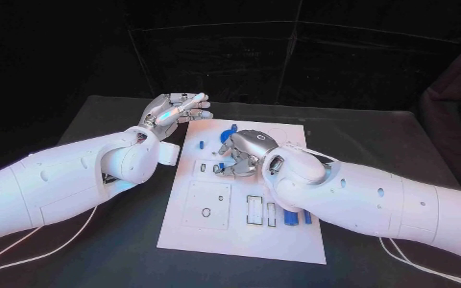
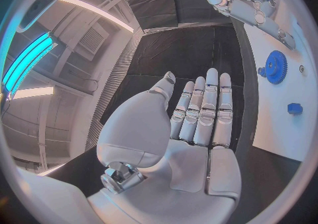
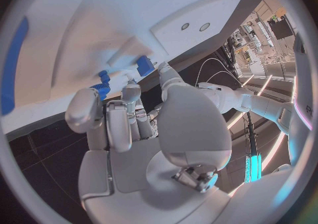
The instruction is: Assemble the parts on the task board
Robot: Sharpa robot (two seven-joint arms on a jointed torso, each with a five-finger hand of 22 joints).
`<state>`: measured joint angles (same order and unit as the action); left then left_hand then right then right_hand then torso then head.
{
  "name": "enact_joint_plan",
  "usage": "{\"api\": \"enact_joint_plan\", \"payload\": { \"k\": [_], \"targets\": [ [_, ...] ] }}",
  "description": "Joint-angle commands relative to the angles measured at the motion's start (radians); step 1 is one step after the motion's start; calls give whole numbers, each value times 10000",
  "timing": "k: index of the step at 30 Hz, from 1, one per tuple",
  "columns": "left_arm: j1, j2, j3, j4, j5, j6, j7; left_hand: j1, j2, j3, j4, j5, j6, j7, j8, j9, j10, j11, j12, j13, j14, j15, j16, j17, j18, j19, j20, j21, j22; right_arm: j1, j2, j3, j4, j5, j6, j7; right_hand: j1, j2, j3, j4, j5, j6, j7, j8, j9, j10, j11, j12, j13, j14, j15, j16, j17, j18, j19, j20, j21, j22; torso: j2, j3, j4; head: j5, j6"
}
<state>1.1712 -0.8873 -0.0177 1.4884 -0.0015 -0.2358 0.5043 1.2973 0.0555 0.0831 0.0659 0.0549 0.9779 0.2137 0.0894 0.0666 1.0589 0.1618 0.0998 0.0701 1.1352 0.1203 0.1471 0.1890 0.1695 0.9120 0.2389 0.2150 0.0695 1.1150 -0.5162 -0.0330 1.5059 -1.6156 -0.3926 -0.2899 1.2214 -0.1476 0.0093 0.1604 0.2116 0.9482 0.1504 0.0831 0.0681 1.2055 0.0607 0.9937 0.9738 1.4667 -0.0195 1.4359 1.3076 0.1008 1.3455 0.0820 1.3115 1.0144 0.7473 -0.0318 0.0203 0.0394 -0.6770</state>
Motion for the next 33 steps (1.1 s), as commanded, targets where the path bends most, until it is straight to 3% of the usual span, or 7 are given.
{"api": "enact_joint_plan", "payload": {
  "k": [1,10,16,19,23,27,33],
  "targets": [
    [15,-11,7,-7,-196,108,-161,-83,39,14,-56,-7,162,-74,-26,3,193,-75,-73,-3,829,-254,378,249,140,647,-248,312,131,11,-328,10,359,416,-1192,1383,244,64,-338,212,57,-77,14,0,2,-21,45,101,35,557,46,-57,382,26,4,69,-24,-19,-17,2,-12,53,29],
    [67,-260,11,12,-2625,430,-3123,-937,-127,-399,446,-22,1440,-886,457,278,2464,-1069,878,628,3643,-1289,2885,2235,182,3209,-1366,1792,766,585,-2254,36,1643,3835,-874,3183,503,368,-553,272,253,17,-8,118,28,59,21,320,184,511,39,-183,217,84,-171,71,-203,-337,-131,28,-46,120,9],
    [292,-263,12,63,-5290,1370,-5656,-1247,-335,-1017,760,4,1616,-1358,883,674,3030,-1379,2323,1982,3941,-1682,10675,9682,113,4400,-1839,3134,1526,1012,-3247,107,1855,5398,-713,3138,630,553,-636,240,527,37,-25,165,27,79,3,387,209,512,25,-189,228,98,-210,59,-249,-411,-300,104,-63,171,-47],
    [513,-178,12,89,-7057,2206,-6725,-1807,-369,-1612,1360,-90,1731,-1466,1629,1180,2997,-1585,3910,3266,4169,-1901,13171,12471,-231,5170,-2003,5849,4412,1178,-3649,166,1794,5898,-626,3071,652,594,-669,233,610,54,-34,185,29,94,-6,406,214,506,18,-214,193,101,-215,54,-259,-427,-389,148,-70,202,-100],
    [804,32,10,40,-9193,3267,-7517,-1649,-93,-2291,2026,-4,982,-1589,3064,2373,2066,-1694,7768,7020,4242,-2030,13907,13378,-637,5372,-2147,8924,8032,1318,-3961,200,1549,6288,-512,2940,652,599,-682,233,626,61,-37,192,31,106,-8,420,225,505,15,-220,186,104,-220,51,-267,-443,-496,215,-46,246,-156],
    [1008,430,-18,-238,-10265,3978,-7889,-1460,208,-2438,2082,4,474,-1600,3761,3022,1816,-1729,8520,7768,4285,-2012,14039,13555,-757,5554,-2174,9898,9303,1376,-4045,211,1317,6413,-385,2811,652,603,-689,233,634,66,-39,196,31,102,-10,413,215,497,14,-243,151,112,-238,51,-288,-487,-579,257,-29,222,-226],
    [1281,1046,-424,-675,-10896,4503,-8123,-1436,420,-2624,2052,-18,128,-1660,4533,3750,2089,-1827,9519,8789,4348,-2093,14213,13787,-865,5674,-2205,10467,10102,1402,-4050,215,1150,6351,-253,2707,650,620,-710,238,650,78,-44,208,33,63,-14,351,142,463,10,-342,4,141,-303,47,-367,-646,-605,267,-13,236,-272]
  ]
}}
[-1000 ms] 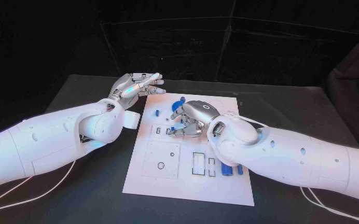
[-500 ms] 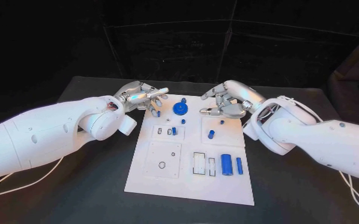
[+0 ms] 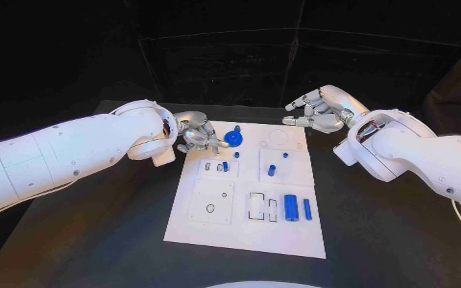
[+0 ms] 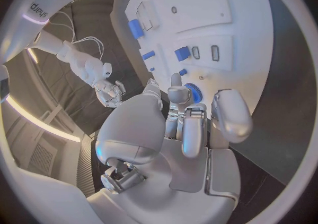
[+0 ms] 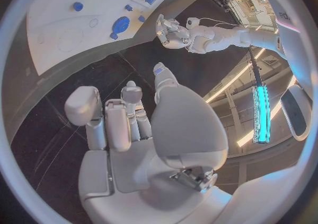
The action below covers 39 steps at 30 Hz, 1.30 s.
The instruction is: Assemble the parts on the task board
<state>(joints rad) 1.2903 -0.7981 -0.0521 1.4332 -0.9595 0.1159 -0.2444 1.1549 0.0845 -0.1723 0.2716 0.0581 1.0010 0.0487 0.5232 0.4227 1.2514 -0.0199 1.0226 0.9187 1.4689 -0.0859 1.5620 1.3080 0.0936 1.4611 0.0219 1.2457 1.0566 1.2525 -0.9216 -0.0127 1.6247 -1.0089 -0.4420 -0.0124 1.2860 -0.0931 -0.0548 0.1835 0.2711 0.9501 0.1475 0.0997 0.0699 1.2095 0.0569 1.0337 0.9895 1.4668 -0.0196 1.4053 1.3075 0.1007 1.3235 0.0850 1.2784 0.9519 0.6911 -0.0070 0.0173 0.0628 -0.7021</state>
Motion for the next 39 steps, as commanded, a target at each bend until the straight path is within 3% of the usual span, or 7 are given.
{"api": "enact_joint_plan", "payload": {
  "k": [1,7,13,23,39],
  "targets": [
    [131,256,-156,-190,-1361,1056,-664,-24,144,-90,-5,-50,-126,-10,266,260,226,-33,434,459,1017,-35,83,2622,-125,201,-37,238,350,29,8,12,-60,261,257,-87,4,81,-77,8,61,61,-15,45,15,20,23,-53,-20,458,10,-49,-9,145,-90,16,-45,-33,-43,22,14,6,-22],
    [279,766,-489,-512,-1479,1362,-777,-157,195,-258,-1,-50,-294,-85,738,763,448,-97,1014,1068,1019,-75,87,2628,-215,288,-89,669,990,34,64,13,-162,132,332,-166,12,98,-105,8,90,72,-21,58,16,24,17,-48,-21,449,5,-73,-34,151,-107,11,-71,-73,-43,30,-1,50,-61],
    [355,1217,-662,-841,-1507,1635,-876,-269,224,-353,26,-51,-401,-96,882,958,456,-111,1114,1171,1019,-83,87,2628,-234,295,-102,772,1138,36,108,12,-230,56,399,-236,22,118,-156,8,167,82,-29,76,15,16,10,-61,-45,440,-3,-107,-69,158,-123,3,-102,-117,-20,21,6,55,-75],
    [390,1639,-741,-1185,-1507,1684,-916,-288,224,-375,26,-51,-427,-96,908,996,444,-110,1116,1171,1019,-83,87,2628,-237,292,-103,787,1161,36,200,12,-326,-70,454,-307,44,145,-209,6,267,71,-31,85,10,5,5,-77,-74,437,-10,-133,-91,160,-127,-4,-124,-141,-7,10,7,80,-98],
    [420,1854,-818,-1423,-1507,1917,-954,-371,226,-448,43,-52,-499,-93,968,1098,409,-106,1118,1172,1019,-79,87,2628,-241,280,-101,815,1201,36,266,12,-406,-117,512,-353,45,158,-248,13,329,74,-34,96,9,1,2,-85,-91,434,-12,-157,-118,168,-144,-8,-156,-194,-4,-4,9,89,-171]
  ]
}}
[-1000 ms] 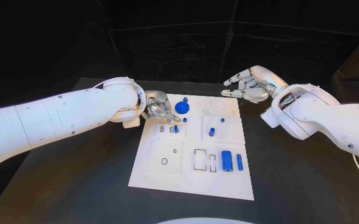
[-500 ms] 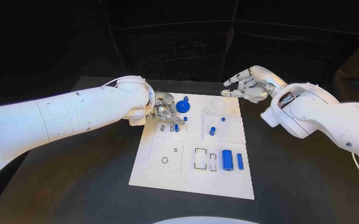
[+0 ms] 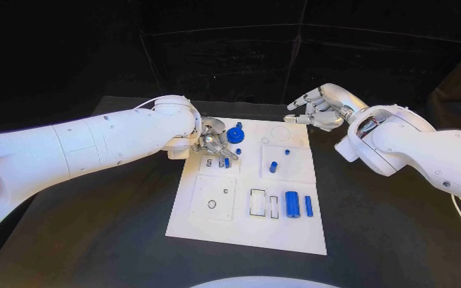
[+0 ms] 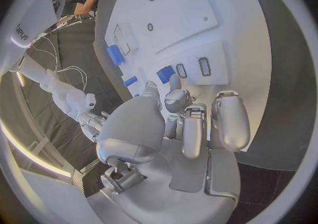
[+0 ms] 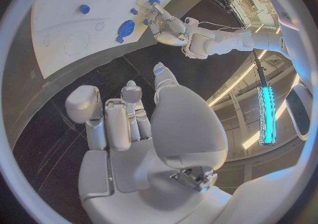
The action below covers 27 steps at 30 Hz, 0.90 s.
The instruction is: Assemble the parts on the task board
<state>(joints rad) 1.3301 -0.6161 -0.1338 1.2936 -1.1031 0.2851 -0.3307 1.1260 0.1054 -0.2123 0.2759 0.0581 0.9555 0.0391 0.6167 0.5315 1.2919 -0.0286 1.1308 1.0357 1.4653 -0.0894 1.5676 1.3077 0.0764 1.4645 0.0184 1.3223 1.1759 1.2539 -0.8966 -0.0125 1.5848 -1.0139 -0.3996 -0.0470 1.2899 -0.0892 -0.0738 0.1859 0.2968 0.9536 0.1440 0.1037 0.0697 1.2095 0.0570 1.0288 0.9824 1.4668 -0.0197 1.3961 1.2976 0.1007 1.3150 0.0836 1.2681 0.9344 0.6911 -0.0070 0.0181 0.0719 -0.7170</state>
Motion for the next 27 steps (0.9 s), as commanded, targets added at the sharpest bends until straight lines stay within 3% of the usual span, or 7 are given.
{"api": "enact_joint_plan", "payload": {
  "k": [1,27],
  "targets": [
    [22,42,-1,-35,-71,230,-92,-82,17,-48,0,-53,-45,3,33,10,4,-19,36,2,1055,-44,32,2631,-69,246,-66,49,7,22,19,10,-9,-68,90,-8,6,119,-58,-11,72,39,1,56,11,1,1,-35,-21,434,-12,-65,-20,167,-59,7,-53,-19,-2,-3,1,-3,-23],
    [28,317,-44,-249,-74,489,-122,349,132,150,-483,-45,-210,-3,200,324,-16,-24,106,88,1055,-44,32,2631,-71,198,-61,114,109,21,87,9,-75,-105,243,-81,10,141,-76,-6,111,49,-3,68,13,7,-3,-28,-18,427,-14,-93,-56,176,-77,4,-82,-69,4,-3,8,-9,-128]
  ]
}}
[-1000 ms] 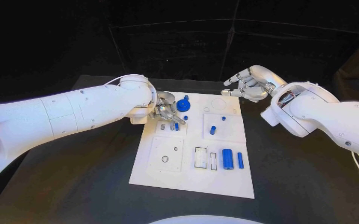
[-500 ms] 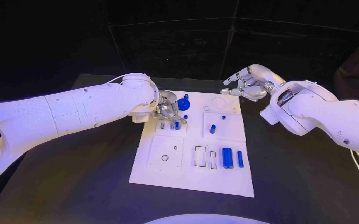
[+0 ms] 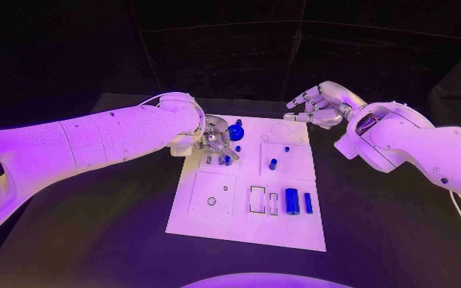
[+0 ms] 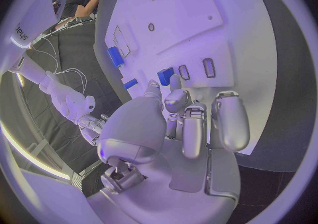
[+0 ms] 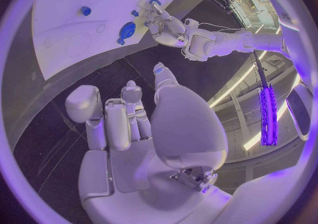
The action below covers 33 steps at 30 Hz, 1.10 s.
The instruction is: Assemble the parts on the task board
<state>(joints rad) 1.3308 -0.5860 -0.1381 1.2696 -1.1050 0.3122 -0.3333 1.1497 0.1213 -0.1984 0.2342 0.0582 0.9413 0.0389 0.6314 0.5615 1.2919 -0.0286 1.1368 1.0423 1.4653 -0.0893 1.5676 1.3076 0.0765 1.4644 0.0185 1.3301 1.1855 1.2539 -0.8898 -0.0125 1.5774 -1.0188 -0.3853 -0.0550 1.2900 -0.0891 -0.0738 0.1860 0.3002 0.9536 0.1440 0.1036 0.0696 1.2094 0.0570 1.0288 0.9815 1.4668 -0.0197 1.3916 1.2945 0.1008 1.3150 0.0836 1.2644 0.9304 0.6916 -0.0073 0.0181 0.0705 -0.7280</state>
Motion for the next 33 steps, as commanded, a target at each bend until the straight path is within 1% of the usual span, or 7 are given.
{"api": "enact_joint_plan", "payload": {
  "k": [1,12,17,25,29,32,33],
  "targets": [
    [21,19,-3,-11,-56,236,-97,123,-30,17,-84,-45,-71,-2,57,31,-13,-24,51,27,1055,-45,32,2632,-73,199,-61,42,22,21,25,9,-6,-56,103,-1,12,145,-79,-6,85,52,-4,71,14,7,-4,-29,-12,424,-15,-57,-36,178,-82,3,-52,-42,-2,0,6,5,-25],
    [23,40,-12,-1,-59,314,-104,207,-40,69,-205,-44,-89,-4,80,84,-8,-26,67,48,1055,-46,32,2632,-74,192,-61,55,44,20,61,9,-34,-59,132,-5,12,145,-79,-6,85,52,-4,71,14,7,-4,-29,-12,424,-15,-57,-36,178,-82,3,-52,-42,3,-1,5,-10,-63],
    [23,42,-14,2,-59,321,-105,366,-21,201,-400,-40,-118,-9,101,148,-14,-32,67,51,1055,-50,32,2632,-74,181,-63,65,64,20,81,9,-57,-59,141,-7,16,150,-82,-6,91,53,-5,74,14,8,-5,-28,-11,423,-16,-62,-42,179,-85,2,-57,-50,-1,-2,14,-5,-79],
    [23,56,-14,26,-59,263,-103,1105,150,888,-1093,-31,-226,-74,61,232,-41,-90,44,56,1055,-96,32,2632,-69,156,-96,73,93,20,120,8,-105,-59,152,-5,31,168,-89,-9,113,57,-8,81,14,12,-8,-23,-10,421,-18,-73,-52,180,-88,0,-66,-62,-1,-4,1,4,-110],
    [23,63,-14,58,-51,256,-98,1724,286,1542,-1634,-5,-322,-131,-59,210,-103,-148,-36,17,1055,-148,32,2632,-59,134,-143,49,69,19,136,8,-120,-59,164,-4,65,193,-96,-21,149,59,-12,89,13,13,-12,-21,-15,421,-22,-83,-61,181,-88,-3,-76,-72,4,-3,2,-4,-126],
    [23,46,-14,104,5,239,-96,2057,267,2090,-2017,115,-381,-135,-182,166,-155,-158,-119,-24,1055,-164,32,2632,-56,121,-166,36,62,19,144,8,-125,-59,179,-5,84,206,-103,-28,178,60,-13,94,13,15,-14,-19,-16,422,-25,-88,-63,183,-90,-6,-85,-83,4,-1,4,-6,-150],
    [23,33,-14,125,34,224,-95,2163,251,2349,-2166,276,-413,-117,-237,146,-173,-151,-155,-40,1055,-164,32,2632,-53,115,-173,29,57,19,145,8,-126,-59,182,-5,100,215,-112,-34,219,59,-15,98,12,14,-16,-19,-21,423,-27,-92,-64,182,-87,-8,-88,-83,6,-2,4,-7,-152]
  ]
}}
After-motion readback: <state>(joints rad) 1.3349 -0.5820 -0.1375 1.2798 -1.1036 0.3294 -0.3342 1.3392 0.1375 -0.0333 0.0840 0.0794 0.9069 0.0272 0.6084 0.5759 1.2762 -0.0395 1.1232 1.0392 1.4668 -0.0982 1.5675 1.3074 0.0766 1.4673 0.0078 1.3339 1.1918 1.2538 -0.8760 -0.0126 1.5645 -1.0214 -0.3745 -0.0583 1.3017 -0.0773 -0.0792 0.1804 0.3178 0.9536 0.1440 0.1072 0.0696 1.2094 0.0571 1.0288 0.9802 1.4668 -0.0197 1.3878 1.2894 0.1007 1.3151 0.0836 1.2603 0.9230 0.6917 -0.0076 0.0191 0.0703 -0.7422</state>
